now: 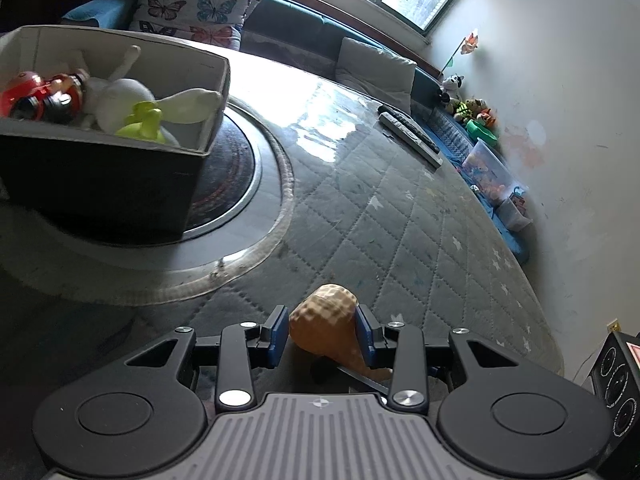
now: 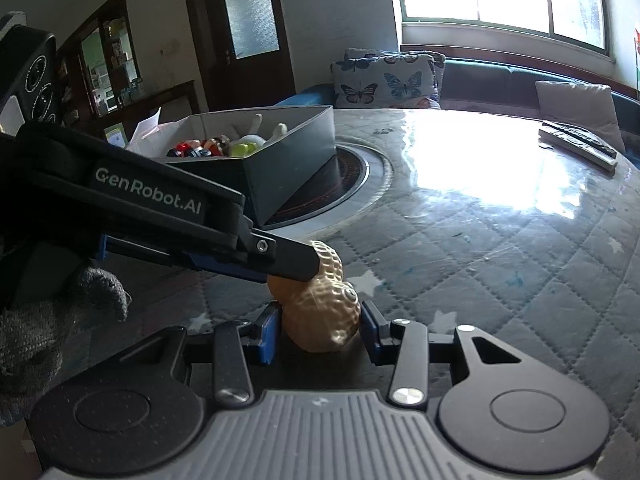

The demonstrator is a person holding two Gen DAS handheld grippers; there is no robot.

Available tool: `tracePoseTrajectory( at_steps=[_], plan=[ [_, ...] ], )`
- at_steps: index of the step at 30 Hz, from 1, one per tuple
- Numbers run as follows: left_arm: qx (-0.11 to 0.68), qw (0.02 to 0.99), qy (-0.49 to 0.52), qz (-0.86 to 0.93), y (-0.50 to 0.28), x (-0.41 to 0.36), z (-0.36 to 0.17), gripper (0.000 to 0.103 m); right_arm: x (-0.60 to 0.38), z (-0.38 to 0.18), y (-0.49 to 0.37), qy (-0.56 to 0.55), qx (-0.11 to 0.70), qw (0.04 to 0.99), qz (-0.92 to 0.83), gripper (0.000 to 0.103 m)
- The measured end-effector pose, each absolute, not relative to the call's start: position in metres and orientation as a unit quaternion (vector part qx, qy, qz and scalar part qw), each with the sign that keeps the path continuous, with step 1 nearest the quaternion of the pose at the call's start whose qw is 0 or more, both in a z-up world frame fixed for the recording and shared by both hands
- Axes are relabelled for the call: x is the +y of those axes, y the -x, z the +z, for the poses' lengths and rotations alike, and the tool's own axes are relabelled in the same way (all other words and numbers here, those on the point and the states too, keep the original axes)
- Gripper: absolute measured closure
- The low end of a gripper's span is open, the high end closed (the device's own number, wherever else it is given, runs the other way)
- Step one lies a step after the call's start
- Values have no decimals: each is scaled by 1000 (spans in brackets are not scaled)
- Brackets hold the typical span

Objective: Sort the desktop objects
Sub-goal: 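Lift the peanut toy and carry it toward the box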

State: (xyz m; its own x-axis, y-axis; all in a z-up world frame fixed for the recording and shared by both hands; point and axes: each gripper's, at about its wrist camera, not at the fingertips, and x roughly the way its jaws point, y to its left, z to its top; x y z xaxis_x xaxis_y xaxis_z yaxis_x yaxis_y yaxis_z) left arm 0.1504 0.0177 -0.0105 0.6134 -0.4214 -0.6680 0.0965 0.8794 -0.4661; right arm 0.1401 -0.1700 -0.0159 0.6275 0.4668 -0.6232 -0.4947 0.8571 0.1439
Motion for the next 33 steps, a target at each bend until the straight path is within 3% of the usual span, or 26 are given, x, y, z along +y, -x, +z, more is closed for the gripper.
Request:
tracePoseTrajectory(
  at_steps=[22,33],
  plan=[
    [395,889,215,-89,-108,75,-3,64,-113,-9,-118,64,331,882,329,61],
    [350,907,223,-67,-115,112,35,64,-73,25,-139,95,287,881,364,61]
  ],
)
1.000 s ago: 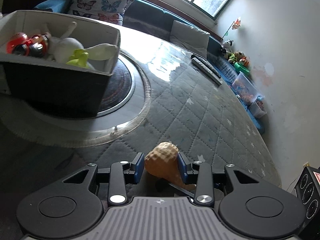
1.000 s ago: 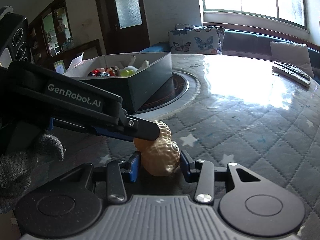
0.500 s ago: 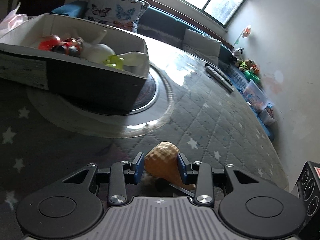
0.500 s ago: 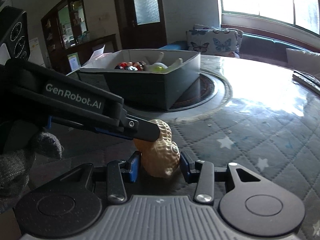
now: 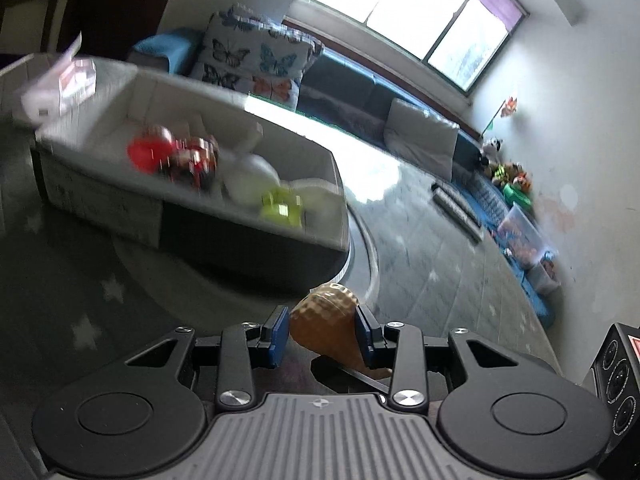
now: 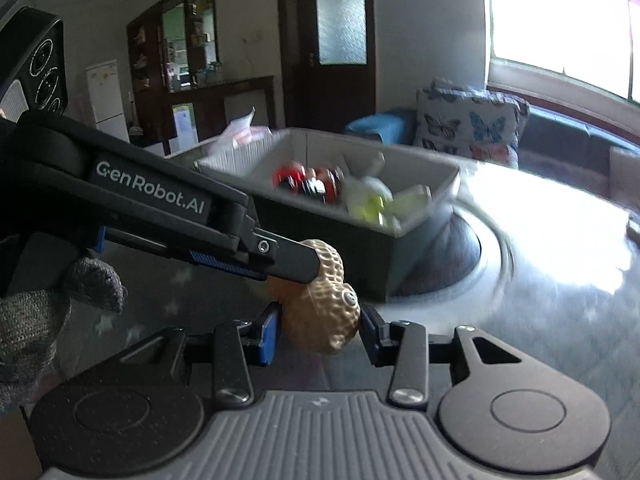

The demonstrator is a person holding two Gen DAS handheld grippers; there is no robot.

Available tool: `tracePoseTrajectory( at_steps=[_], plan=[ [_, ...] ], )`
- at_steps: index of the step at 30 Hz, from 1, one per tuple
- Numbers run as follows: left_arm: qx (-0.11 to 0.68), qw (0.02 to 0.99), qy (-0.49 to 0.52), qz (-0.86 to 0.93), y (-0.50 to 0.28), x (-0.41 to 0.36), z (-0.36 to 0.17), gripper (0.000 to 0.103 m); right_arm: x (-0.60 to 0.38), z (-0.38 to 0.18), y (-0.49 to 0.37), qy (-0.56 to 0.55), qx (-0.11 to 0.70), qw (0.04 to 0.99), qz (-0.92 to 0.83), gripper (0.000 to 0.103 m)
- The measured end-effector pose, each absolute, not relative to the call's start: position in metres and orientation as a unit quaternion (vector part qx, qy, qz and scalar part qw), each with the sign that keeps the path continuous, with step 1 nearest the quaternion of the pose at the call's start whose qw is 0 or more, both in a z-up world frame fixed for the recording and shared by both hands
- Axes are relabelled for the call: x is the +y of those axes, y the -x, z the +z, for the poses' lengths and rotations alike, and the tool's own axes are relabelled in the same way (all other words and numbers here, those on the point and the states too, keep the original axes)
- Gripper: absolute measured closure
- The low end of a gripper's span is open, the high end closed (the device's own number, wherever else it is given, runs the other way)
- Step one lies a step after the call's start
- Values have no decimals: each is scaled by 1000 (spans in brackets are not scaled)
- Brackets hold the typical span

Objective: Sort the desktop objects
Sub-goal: 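Lift the peanut toy and carry it toward the box, then lower the peanut toy into the box and open the left gripper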

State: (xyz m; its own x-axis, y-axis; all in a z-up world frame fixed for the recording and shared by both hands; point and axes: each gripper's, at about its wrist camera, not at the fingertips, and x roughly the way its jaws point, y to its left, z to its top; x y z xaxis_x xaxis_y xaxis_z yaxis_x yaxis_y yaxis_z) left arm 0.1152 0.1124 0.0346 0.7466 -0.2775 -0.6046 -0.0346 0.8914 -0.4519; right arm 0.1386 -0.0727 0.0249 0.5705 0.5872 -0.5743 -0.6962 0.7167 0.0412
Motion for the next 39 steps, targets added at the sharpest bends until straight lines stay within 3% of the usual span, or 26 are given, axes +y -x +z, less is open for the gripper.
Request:
tracePoseTrajectory(
  at_steps=[11,24,39],
  plan=[
    [312,921,229,-53,-179,152,66,64,-22,55,-202,100,255,888,369,62],
    [346,903,252,-43,-248,195,38,66,9,32,-278,42,316,873,369,62],
    [362,903,226,-40,-261,192,19,65,22,15,-288,79,332,867,364,61]
  ],
)
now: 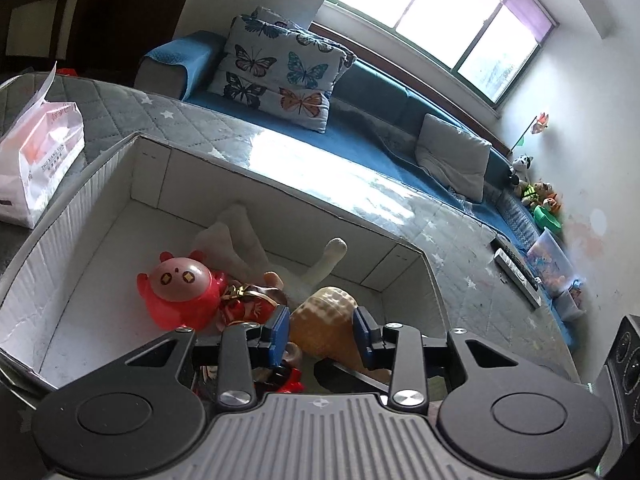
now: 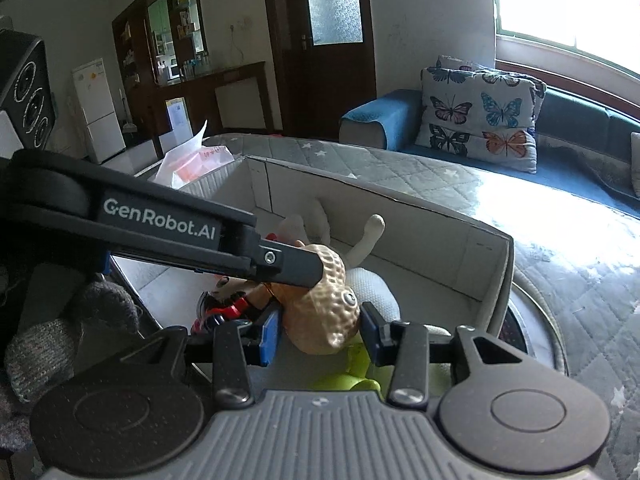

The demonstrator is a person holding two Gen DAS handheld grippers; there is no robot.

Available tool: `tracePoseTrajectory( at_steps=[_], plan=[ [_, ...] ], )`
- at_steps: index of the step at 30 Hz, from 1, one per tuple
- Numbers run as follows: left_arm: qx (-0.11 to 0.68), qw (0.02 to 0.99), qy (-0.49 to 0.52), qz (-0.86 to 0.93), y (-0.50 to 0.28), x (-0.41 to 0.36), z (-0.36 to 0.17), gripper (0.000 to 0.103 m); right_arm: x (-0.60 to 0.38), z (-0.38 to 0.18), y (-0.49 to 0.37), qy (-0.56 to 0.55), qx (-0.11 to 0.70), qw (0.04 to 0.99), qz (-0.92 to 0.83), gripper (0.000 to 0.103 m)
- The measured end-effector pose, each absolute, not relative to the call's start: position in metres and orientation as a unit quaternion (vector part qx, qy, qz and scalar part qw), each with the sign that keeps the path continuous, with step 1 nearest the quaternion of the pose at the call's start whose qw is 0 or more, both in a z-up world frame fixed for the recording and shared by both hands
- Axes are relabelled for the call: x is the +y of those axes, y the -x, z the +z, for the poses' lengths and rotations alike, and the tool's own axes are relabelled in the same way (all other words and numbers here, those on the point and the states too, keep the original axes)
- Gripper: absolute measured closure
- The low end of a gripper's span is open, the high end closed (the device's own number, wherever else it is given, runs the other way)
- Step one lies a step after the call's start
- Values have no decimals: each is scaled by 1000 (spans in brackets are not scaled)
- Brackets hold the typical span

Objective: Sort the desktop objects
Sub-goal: 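Lower the peanut toy into the box and open the left gripper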

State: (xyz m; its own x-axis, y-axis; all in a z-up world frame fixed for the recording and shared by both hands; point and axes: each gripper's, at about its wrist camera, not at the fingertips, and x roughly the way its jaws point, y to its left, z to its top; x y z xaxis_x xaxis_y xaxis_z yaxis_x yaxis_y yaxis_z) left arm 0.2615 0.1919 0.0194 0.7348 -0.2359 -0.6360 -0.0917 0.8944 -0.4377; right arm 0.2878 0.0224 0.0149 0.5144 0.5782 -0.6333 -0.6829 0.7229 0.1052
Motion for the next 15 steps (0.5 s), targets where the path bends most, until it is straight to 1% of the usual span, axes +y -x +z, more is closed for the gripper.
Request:
tracePoseTrajectory(
  at_steps=[1,3,9,15],
  plan=[
    [362,904,225,-39,-262,192,19,65,23,16,-287,80,332,866,364,60],
    [362,906,218,-38,-261,190,19,65,22,16,-285,84,333,866,365,55],
    [361,909,203,-39,-260,187,20,65,17,20,-276,86,325,868,366,54],
    [364,911,188,-40,-259,183,21,65,11,22,-272,81,320,870,365,50]
  ],
)
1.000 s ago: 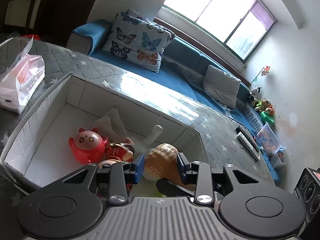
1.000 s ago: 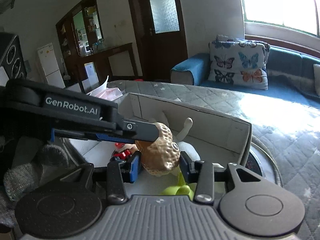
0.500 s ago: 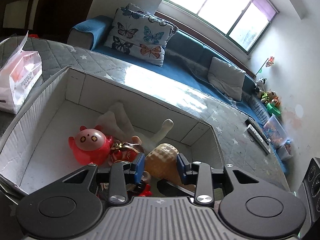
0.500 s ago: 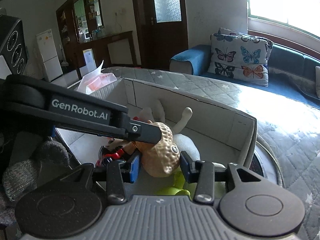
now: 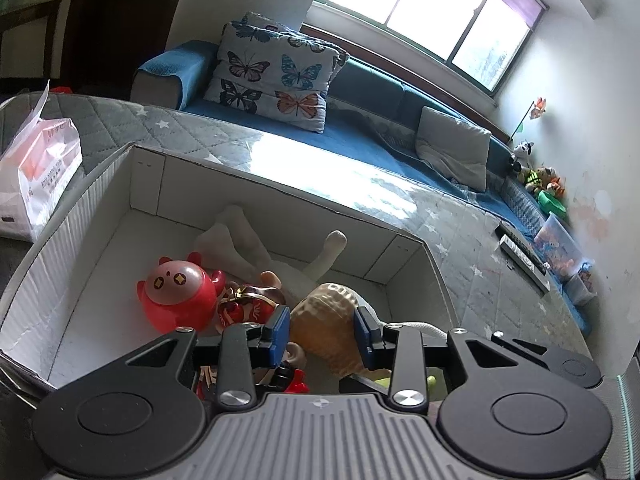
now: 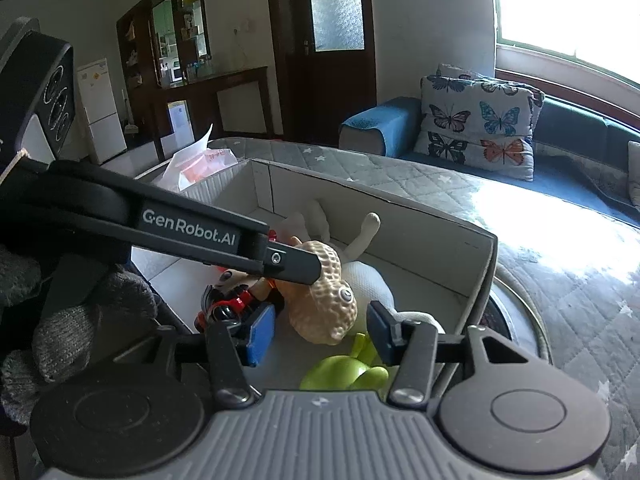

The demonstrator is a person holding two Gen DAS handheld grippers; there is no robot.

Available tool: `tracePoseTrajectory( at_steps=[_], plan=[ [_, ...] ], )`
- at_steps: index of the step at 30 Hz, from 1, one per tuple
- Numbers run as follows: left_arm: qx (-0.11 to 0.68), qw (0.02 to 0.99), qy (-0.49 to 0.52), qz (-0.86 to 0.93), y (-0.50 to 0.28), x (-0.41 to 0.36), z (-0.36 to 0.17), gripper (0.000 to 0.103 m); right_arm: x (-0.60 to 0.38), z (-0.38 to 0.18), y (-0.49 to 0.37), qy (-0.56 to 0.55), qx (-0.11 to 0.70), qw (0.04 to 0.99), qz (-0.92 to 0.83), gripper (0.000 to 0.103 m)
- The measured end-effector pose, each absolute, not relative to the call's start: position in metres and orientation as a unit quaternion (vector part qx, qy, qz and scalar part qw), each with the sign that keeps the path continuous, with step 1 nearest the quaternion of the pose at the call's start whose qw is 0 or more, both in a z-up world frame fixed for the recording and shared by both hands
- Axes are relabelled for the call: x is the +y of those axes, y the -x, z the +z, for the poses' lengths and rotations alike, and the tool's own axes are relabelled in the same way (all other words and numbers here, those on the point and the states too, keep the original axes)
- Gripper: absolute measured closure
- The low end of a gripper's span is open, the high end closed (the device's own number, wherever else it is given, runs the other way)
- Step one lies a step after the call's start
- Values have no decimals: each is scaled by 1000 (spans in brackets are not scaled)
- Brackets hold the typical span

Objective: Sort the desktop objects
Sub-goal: 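Lower the peanut toy into the box and open the left gripper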

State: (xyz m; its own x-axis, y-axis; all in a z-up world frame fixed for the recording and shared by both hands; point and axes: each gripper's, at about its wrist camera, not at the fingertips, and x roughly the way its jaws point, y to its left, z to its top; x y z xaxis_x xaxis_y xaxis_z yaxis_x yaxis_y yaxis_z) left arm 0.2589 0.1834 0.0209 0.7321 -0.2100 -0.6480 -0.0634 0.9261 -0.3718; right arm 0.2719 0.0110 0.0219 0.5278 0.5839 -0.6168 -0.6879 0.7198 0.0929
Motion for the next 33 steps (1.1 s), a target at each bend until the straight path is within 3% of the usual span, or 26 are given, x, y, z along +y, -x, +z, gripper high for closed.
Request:
tracePoseTrajectory(
  at_steps=[25,33],
  plan=[
    [372,911,172,-42,-250,178,22,65,-9,23,-251,57,310,878,360,43],
    [364,912,182,-39,-241,179,27,65,-14,28,-241,56,297,885,355,32]
  ],
)
